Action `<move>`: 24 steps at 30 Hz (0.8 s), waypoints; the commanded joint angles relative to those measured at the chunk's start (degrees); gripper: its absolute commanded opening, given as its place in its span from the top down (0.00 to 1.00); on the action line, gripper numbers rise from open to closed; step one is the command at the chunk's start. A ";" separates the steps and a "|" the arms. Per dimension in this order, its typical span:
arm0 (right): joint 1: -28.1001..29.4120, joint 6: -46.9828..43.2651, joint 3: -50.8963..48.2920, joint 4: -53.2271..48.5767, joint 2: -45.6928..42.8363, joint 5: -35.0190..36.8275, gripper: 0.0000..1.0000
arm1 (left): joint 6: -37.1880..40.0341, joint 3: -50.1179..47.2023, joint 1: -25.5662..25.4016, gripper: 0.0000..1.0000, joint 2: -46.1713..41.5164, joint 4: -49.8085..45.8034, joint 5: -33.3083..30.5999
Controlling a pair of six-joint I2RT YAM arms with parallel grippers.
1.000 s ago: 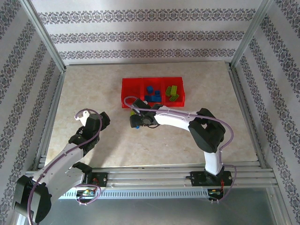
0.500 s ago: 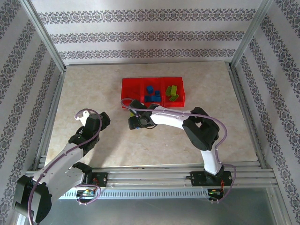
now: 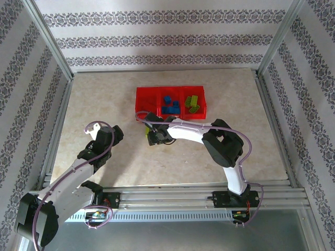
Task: Sort the legos into containers by color
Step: Pick up the lego from the center of the table.
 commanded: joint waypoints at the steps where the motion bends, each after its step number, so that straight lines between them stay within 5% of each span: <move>1: 0.35 -0.38 0.44 -1.57 -0.33 2.32 0.46 | -1.22 -0.45 1.09 0.00 0.44 1.94 0.77; 19: -0.71 -1.27 2.75 -1.57 1.47 1.02 0.54 | -1.29 0.43 1.27 0.00 2.46 2.72 1.53; 24: -0.71 -1.27 3.64 -2.01 1.82 1.99 0.46 | -1.13 0.78 1.38 0.00 3.38 3.04 2.11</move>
